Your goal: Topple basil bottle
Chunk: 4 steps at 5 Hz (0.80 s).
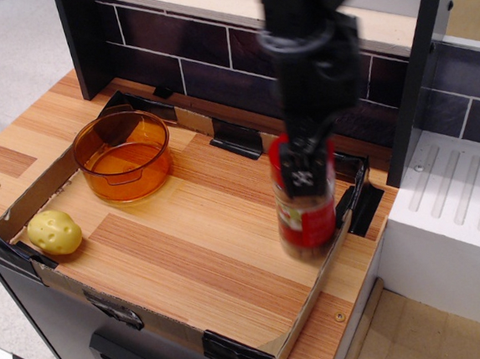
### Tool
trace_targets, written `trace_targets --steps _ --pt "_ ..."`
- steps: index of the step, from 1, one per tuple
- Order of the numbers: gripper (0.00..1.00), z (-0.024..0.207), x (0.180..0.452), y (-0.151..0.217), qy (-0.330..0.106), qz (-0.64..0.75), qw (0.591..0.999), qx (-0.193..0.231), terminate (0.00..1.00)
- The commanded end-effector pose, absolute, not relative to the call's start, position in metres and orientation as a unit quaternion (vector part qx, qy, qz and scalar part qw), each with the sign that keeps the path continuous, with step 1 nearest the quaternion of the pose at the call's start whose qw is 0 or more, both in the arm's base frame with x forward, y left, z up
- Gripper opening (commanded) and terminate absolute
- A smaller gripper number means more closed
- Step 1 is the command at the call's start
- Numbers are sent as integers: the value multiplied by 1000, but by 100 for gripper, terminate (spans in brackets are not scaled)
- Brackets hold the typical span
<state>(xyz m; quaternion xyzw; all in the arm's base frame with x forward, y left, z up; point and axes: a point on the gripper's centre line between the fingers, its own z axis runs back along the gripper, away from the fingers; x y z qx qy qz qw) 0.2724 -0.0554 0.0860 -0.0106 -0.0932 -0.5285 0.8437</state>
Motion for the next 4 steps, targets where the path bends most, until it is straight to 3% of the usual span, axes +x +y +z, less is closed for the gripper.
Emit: trace_targets --steps 1,3,4 --pt "0 95 278 -32 -266 -398 878 -22 0" --pt "0 81 265 -25 -291 -328 897 -58 0" --pt "0 69 255 -25 -261 -308 914 -45 0"
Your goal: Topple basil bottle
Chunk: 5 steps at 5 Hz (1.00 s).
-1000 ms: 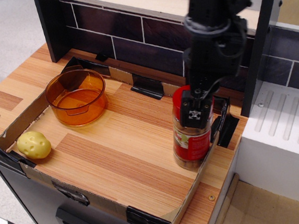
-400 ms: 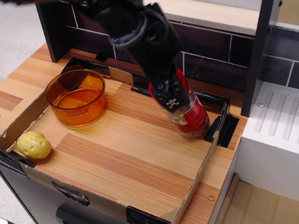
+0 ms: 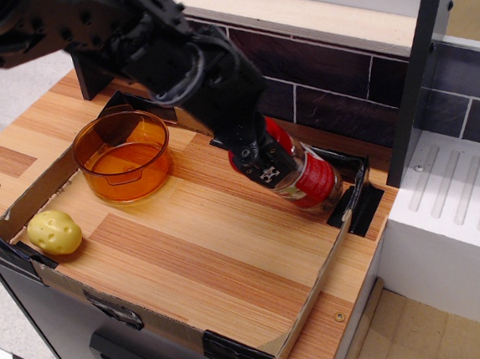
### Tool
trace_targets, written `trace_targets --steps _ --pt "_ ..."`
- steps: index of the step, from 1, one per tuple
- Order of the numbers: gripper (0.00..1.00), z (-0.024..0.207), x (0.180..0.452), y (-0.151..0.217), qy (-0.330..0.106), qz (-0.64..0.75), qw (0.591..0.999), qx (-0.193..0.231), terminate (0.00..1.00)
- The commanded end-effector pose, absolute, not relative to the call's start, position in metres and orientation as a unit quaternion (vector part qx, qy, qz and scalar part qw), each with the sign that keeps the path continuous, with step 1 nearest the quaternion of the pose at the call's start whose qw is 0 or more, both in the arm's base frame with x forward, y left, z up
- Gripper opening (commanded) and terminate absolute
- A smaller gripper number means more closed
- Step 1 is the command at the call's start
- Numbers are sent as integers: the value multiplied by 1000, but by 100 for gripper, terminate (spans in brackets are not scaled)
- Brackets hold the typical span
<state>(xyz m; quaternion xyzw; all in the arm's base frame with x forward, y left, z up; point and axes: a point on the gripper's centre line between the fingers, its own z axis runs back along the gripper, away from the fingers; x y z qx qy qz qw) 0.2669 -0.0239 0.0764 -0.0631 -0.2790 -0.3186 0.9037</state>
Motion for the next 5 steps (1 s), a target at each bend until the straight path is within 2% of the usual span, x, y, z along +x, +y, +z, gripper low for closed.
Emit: trace_targets --steps 1,3,4,5 --pt "0 58 239 -27 -222 -298 928 -10 0" --pt "0 44 223 -30 -127 -256 958 27 0" --pt "0 37 227 -29 -62 -212 974 42 0" --pt "0 35 234 -32 -31 -202 978 50 0"
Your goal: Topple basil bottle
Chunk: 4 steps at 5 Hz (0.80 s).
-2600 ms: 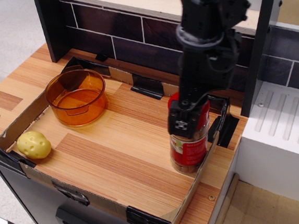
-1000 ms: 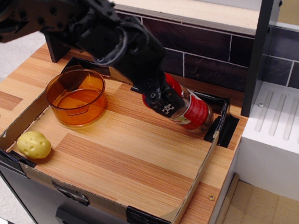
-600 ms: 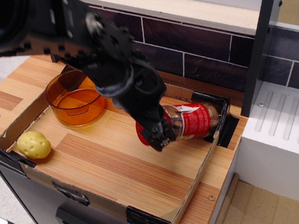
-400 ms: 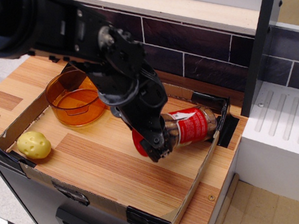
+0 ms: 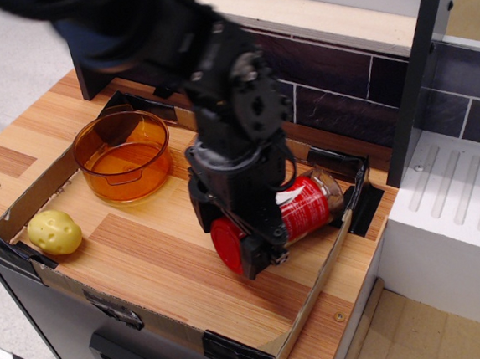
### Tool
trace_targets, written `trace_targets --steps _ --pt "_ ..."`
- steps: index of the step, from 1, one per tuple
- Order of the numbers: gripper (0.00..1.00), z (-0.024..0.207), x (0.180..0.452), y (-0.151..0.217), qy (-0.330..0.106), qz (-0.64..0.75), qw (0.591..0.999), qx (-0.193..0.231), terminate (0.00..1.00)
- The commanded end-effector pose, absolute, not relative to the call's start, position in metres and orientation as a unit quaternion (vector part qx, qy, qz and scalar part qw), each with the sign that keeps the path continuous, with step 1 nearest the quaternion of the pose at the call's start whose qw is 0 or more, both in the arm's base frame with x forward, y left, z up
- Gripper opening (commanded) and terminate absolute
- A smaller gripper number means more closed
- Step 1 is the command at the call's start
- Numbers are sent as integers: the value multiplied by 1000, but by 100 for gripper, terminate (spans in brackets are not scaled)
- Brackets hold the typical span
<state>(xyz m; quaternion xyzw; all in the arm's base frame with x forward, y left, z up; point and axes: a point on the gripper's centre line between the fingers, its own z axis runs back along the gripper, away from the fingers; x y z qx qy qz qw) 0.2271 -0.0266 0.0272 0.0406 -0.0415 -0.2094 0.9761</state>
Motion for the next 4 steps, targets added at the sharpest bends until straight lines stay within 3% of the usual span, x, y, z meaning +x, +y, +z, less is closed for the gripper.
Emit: trace_targets --steps 1,4 --pt "100 40 236 -33 -33 -198 978 56 0" --pt "100 77 239 -26 -65 -193 979 17 0"
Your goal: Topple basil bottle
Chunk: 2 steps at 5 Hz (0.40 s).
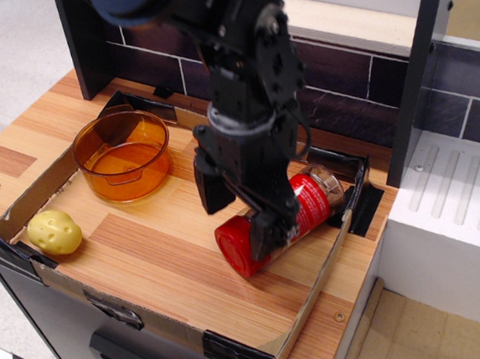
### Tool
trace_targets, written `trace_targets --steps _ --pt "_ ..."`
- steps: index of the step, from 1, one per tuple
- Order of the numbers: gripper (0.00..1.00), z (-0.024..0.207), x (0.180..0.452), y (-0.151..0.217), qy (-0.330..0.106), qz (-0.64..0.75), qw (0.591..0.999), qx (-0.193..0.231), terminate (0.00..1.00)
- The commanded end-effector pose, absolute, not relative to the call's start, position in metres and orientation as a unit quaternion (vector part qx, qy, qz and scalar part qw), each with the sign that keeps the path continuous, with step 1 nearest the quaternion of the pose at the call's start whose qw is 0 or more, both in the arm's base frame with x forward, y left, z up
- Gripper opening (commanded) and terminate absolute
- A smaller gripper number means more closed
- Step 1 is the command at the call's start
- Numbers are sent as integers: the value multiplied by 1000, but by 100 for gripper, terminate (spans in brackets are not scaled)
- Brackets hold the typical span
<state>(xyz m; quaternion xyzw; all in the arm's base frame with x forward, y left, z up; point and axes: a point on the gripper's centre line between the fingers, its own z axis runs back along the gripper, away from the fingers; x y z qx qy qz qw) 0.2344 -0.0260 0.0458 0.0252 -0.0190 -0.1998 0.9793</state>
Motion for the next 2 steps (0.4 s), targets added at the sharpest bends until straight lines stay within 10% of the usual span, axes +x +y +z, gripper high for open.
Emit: trace_targets --steps 1,2 --pt "100 86 244 -23 -76 -187 979 33 0" --pt "100 86 244 -23 -76 -187 979 33 100"
